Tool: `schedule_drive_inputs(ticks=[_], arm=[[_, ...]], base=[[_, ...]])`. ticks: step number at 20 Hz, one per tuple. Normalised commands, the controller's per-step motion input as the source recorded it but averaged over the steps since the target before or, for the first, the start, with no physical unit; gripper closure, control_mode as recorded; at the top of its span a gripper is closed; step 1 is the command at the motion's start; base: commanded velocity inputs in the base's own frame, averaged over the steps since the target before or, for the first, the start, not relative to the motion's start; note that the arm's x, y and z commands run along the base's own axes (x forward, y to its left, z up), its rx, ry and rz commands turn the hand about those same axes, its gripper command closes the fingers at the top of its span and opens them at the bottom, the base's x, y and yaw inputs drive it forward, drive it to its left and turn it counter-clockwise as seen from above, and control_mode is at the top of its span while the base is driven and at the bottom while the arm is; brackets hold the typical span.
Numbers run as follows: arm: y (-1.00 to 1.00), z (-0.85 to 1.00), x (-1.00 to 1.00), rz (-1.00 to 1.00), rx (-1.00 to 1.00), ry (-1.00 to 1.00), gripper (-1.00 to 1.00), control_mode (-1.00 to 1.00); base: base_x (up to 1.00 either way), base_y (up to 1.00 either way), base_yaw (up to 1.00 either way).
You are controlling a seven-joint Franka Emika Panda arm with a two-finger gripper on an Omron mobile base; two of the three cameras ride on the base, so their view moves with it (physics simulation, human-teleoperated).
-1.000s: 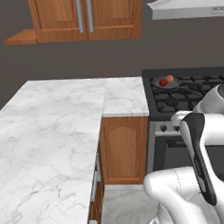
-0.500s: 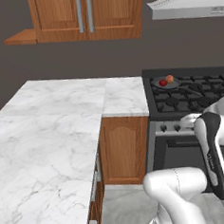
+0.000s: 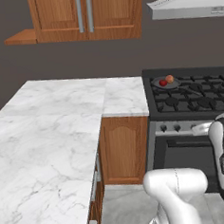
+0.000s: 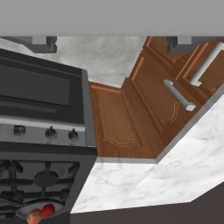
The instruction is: Place the pan on the rear left burner on the stove. Then place the tomato and the onion in the pan and turn on the rear left burner.
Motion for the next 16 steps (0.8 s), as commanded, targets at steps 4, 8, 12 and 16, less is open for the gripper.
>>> schedule_drive_inputs(ticks=[4,8,12,16], arm=[[-0.12,-0.34,-0.09,0.11,0.0,-0.01,-1.0,-1.0],[-0.01,-0.33,0.0,0.06,0.0,0.0,-1.0,-1.0],[0.0,-0.45,0.2,0.01,-0.04,-0.08,-1.0,-1.0],[0.0,-0.54,0.41,0.0,-0.06,-0.17,-1.0,-1.0]], base=[[0.0,0.0,0.0],[0.0,0.0,0.0],[0.0,0.0,0.0],[0.0,0.0,0.0]])
